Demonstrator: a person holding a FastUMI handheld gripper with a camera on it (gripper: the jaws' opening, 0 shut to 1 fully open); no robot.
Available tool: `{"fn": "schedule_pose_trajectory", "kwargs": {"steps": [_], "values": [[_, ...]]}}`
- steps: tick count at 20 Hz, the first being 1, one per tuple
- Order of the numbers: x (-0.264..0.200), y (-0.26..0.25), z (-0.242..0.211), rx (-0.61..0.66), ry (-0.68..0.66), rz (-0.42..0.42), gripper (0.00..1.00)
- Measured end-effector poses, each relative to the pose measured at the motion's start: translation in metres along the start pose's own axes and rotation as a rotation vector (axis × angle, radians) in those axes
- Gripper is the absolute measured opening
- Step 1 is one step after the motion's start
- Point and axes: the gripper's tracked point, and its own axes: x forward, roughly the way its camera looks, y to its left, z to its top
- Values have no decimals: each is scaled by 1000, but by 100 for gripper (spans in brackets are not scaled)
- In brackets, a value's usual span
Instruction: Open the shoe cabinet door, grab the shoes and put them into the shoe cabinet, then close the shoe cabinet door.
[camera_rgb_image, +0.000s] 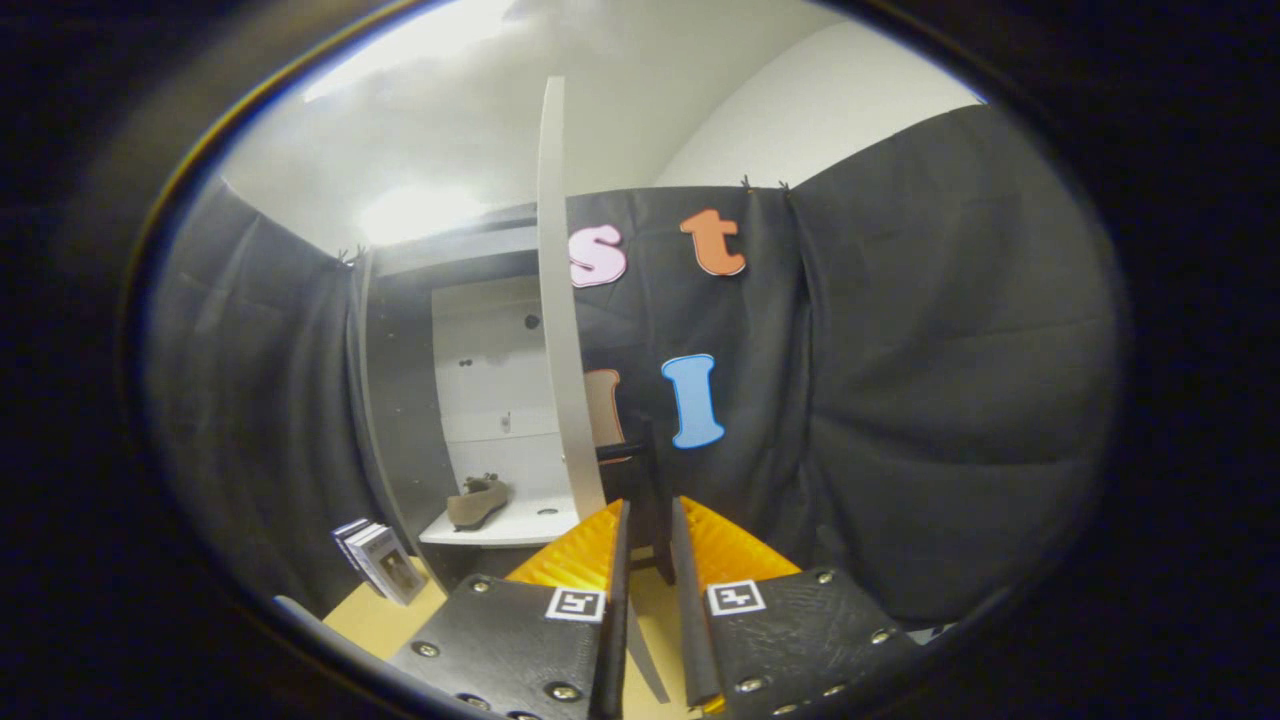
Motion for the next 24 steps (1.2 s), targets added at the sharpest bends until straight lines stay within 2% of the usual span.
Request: {"fn": "schedule_pose_trajectory", "kwargs": {"steps": [3,9,14,23,24], "values": [[-13,17,2,-4,-15,39,23],[-23,83,-26,-31,-3,195,23],[-15,135,-99,-41,135,300,23],[-5,189,-287,-97,435,341,24],[-5,192,-309,-118,467,338,30]]}}
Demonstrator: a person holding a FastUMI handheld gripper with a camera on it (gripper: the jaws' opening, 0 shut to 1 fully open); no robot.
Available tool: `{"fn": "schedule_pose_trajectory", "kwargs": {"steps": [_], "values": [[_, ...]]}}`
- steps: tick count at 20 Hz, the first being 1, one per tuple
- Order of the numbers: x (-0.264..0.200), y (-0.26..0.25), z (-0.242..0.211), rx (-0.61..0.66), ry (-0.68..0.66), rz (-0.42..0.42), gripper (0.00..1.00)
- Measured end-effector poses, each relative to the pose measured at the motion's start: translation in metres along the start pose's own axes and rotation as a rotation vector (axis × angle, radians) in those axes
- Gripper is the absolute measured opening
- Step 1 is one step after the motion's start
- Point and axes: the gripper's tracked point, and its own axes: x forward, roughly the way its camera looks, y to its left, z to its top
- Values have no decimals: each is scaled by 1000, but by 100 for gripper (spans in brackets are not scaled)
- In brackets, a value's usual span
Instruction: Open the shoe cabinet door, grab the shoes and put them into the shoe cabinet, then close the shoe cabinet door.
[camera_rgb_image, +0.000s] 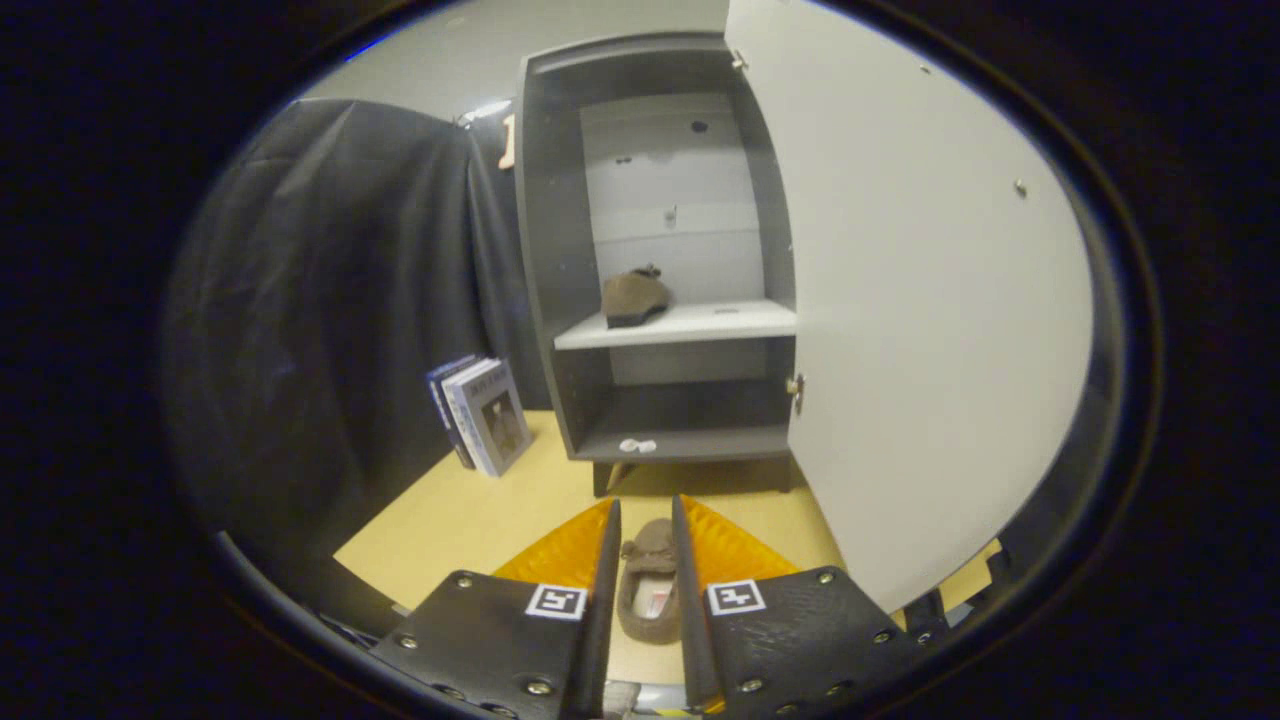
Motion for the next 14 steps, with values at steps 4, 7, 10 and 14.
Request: {"fn": "schedule_pose_trajectory", "kwargs": {"steps": [4,7,10,14], "values": [[45,13,-72,-20,131,-7,30],[72,16,-115,-33,194,-21,30],[96,19,-144,-50,241,-34,30],[127,23,-177,-77,309,-48,30]]}}
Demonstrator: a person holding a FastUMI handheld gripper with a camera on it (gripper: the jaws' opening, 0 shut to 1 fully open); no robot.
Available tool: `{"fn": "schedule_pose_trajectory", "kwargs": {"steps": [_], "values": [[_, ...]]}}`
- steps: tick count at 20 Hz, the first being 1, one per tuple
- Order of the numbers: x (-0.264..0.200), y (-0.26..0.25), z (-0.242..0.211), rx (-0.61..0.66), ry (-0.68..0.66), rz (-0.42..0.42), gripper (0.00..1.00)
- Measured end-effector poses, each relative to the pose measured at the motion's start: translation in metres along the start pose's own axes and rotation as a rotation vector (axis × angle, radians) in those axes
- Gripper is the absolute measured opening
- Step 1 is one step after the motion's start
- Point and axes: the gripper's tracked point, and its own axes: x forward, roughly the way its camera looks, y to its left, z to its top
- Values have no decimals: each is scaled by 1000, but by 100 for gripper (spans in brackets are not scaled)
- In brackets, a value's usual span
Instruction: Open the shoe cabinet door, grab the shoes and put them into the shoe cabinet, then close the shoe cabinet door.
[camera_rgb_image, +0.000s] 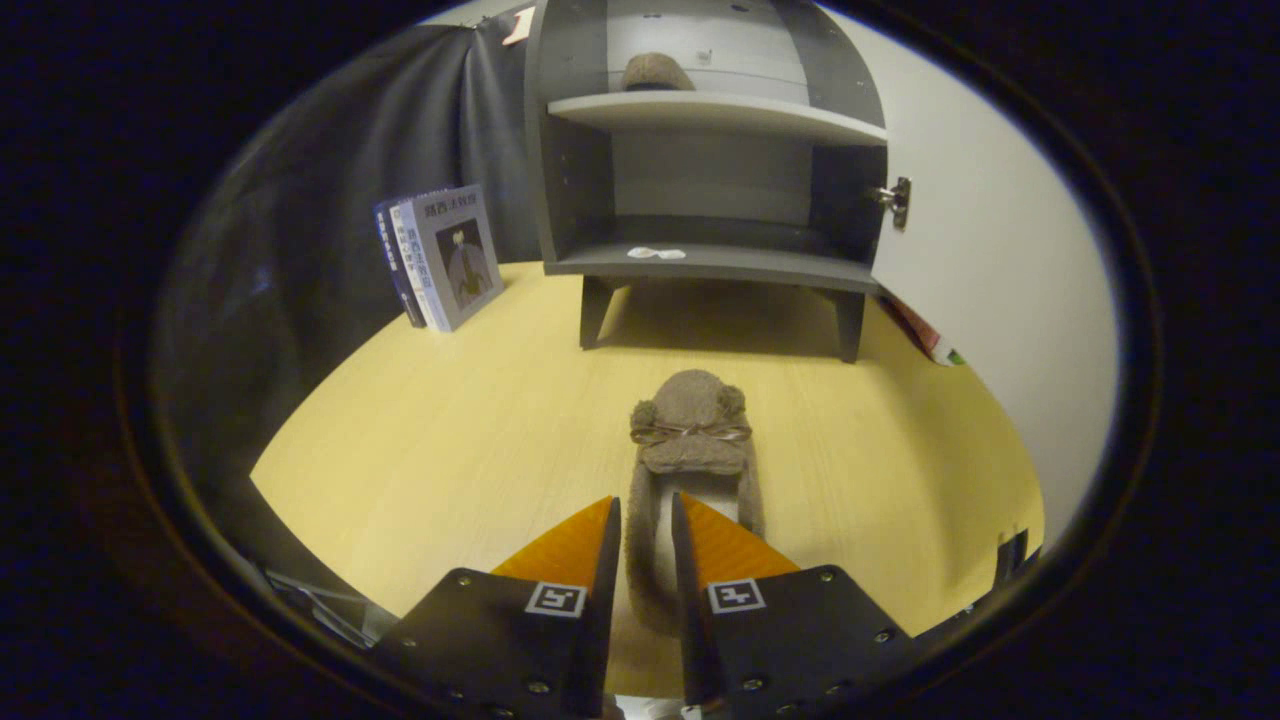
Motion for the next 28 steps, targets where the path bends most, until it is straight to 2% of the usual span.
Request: {"fn": "schedule_pose_trajectory", "kwargs": {"steps": [9,10,13,14,16,22,28], "values": [[61,-10,-10,-70,32,-100,30],[60,-7,-9,-80,36,-107,15],[54,-10,-8,-76,38,-140,15],[57,-9,-5,-73,59,-151,2],[56,-9,2,-55,56,-168,2],[38,-18,49,0,10,-216,2],[1,-24,128,14,-111,-267,2]]}}
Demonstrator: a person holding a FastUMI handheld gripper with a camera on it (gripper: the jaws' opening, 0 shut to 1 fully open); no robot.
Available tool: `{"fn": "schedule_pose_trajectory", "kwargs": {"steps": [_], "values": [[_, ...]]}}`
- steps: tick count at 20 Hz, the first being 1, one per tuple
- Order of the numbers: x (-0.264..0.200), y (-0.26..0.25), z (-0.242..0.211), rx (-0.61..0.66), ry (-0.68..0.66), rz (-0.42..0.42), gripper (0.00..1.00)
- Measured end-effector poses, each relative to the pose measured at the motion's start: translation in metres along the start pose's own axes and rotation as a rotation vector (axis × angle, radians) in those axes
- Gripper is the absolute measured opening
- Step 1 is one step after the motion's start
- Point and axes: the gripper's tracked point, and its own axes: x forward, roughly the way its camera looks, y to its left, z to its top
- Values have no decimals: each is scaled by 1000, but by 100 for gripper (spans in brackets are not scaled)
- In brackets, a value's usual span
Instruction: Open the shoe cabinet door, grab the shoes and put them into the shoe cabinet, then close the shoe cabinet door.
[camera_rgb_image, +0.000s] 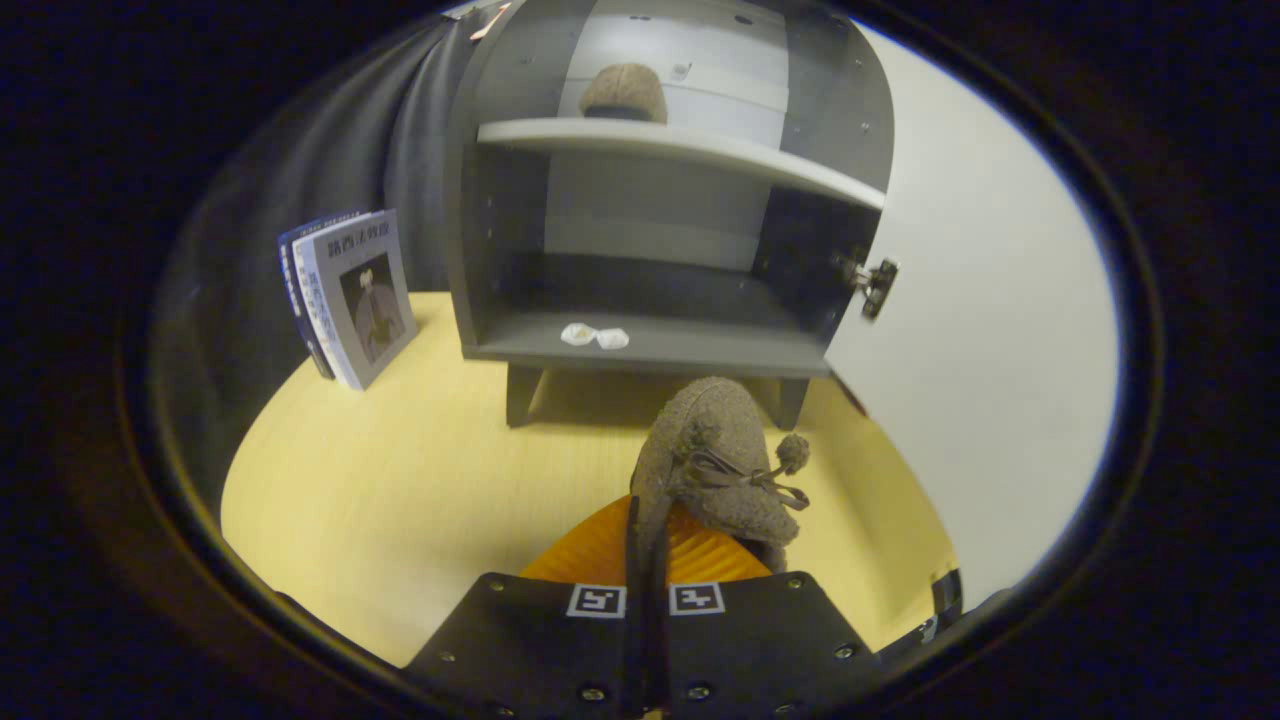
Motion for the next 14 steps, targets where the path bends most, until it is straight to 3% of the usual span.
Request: {"fn": "schedule_pose_trajectory", "kwargs": {"steps": [14], "values": [[-42,-48,269,29,-497,-91,1]]}}
